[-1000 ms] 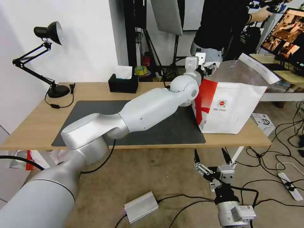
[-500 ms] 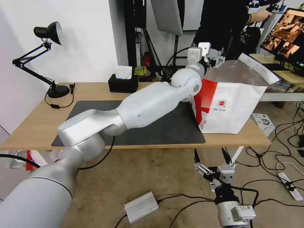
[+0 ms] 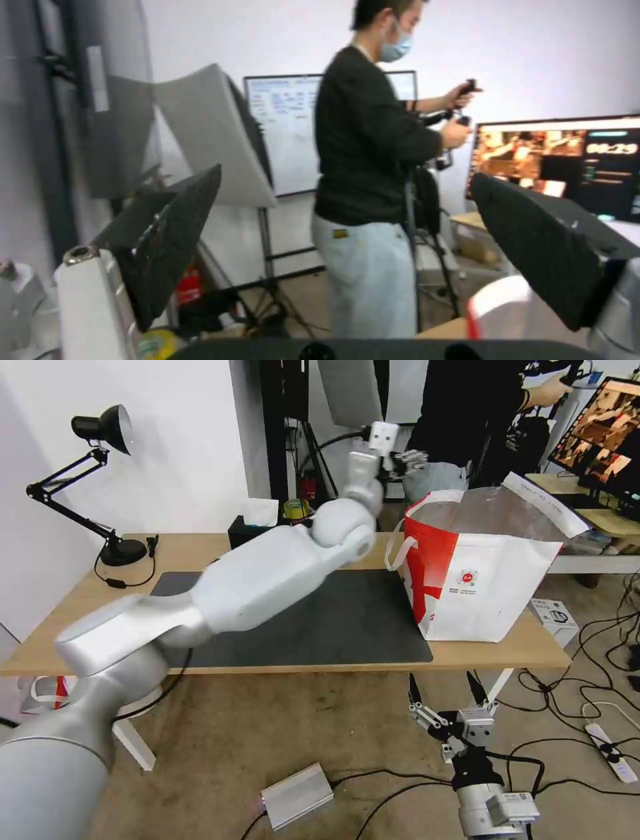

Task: Pick up the trash from the table and place it into the takeout bag.

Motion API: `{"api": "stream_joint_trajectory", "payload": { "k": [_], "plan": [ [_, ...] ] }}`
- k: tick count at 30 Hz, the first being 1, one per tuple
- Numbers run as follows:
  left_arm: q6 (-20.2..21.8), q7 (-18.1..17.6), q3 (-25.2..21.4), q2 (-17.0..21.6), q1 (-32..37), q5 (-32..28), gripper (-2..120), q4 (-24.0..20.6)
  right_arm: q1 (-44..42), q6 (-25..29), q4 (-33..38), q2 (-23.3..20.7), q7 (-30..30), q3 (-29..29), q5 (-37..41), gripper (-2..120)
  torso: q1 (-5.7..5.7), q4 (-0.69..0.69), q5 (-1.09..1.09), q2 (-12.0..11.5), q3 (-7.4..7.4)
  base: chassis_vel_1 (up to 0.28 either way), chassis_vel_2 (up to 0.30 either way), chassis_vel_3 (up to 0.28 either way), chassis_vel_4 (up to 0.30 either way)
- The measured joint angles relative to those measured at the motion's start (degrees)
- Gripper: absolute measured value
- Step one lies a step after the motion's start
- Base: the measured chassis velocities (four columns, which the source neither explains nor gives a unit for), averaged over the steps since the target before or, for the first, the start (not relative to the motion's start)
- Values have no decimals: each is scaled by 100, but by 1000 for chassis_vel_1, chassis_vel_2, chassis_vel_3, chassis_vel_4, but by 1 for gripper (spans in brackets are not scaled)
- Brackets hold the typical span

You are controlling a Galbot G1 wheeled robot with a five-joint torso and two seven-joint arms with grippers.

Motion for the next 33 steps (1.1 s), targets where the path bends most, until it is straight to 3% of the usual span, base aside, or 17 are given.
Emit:
{"api": "stream_joint_trajectory", "payload": {
  "k": [7,15,23,33],
  "plan": [
    [-30,-24,-221,739,460,107,100,-669,0,0,0,0,0,0,0,100,0,0,0,0,0,0,0,0,0],
    [5,-165,-612,1304,1235,321,100,-1418,0,0,0,0,0,0,0,100,0,0,1,0,0,0,0,0,0],
    [83,-210,-1033,1674,1660,291,100,-1890,0,0,0,0,0,0,0,100,0,0,2,0,0,0,0,0,0],
    [121,-280,-1911,2292,2673,386,100,-2749,0,0,0,0,0,0,0,100,0,0,0,0,0,0,0,0,0]
  ]
}}
